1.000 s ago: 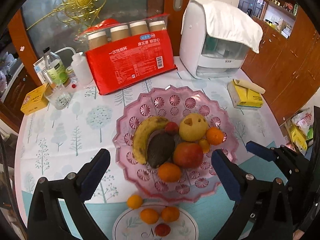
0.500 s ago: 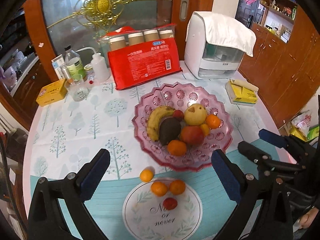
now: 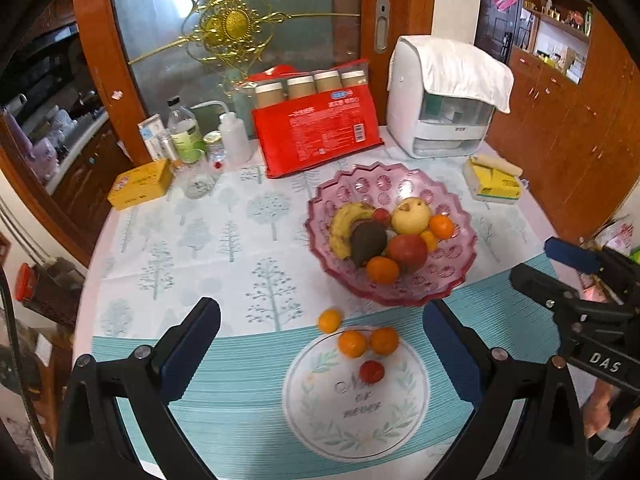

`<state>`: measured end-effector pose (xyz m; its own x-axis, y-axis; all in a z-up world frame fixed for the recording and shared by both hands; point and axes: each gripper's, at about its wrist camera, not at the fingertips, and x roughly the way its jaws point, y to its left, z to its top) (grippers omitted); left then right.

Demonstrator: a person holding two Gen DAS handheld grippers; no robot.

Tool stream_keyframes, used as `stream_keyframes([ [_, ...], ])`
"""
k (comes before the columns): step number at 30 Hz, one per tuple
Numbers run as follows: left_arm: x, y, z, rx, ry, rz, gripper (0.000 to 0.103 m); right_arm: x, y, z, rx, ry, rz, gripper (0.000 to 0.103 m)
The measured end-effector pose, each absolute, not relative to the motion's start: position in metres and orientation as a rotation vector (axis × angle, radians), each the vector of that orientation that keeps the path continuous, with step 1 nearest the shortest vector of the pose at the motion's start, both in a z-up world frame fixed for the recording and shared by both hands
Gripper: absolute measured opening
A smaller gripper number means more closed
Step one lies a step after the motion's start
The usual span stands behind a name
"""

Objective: Organize fruits
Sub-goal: 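Move both tools back toward the plate of remaining fruit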

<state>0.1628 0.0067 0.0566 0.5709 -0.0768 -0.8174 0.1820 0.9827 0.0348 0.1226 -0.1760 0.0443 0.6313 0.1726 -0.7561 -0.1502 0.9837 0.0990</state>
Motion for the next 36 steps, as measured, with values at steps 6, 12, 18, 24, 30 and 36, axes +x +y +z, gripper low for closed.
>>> stream_keyframes([
  [6, 0.150, 0.015, 0.054, 0.137, 0.945, -0.100, 0.101, 0.116, -0.165, 0.037, -0.035, 0.881, 0.243, 0.066],
  [12, 0.136, 0.014, 0.025, 0.112, 0.967, -0.052, 0.101, 0.117, -0.164, 0.013, -0.059, 0.922, 0.319, 0.066],
  [18, 0.126, 0.008, -0.032, 0.040, 1.070, -0.036, 0.101, 0.122, -0.161, -0.022, -0.086, 0.984, 0.409, 0.066],
  [24, 0.117, -0.001, -0.087, 0.014, 1.128, -0.033, 0.101, 0.131, -0.157, -0.059, -0.074, 1.051, 0.467, 0.066],
  [30, 0.124, -0.012, -0.132, -0.059, 1.149, -0.039, 0.100, 0.145, -0.154, -0.092, -0.080, 1.103, 0.468, 0.066],
  [36, 0.138, -0.025, -0.156, -0.079, 1.130, -0.055, 0.095, 0.156, -0.157, -0.109, -0.054, 1.128, 0.455, 0.066],
])
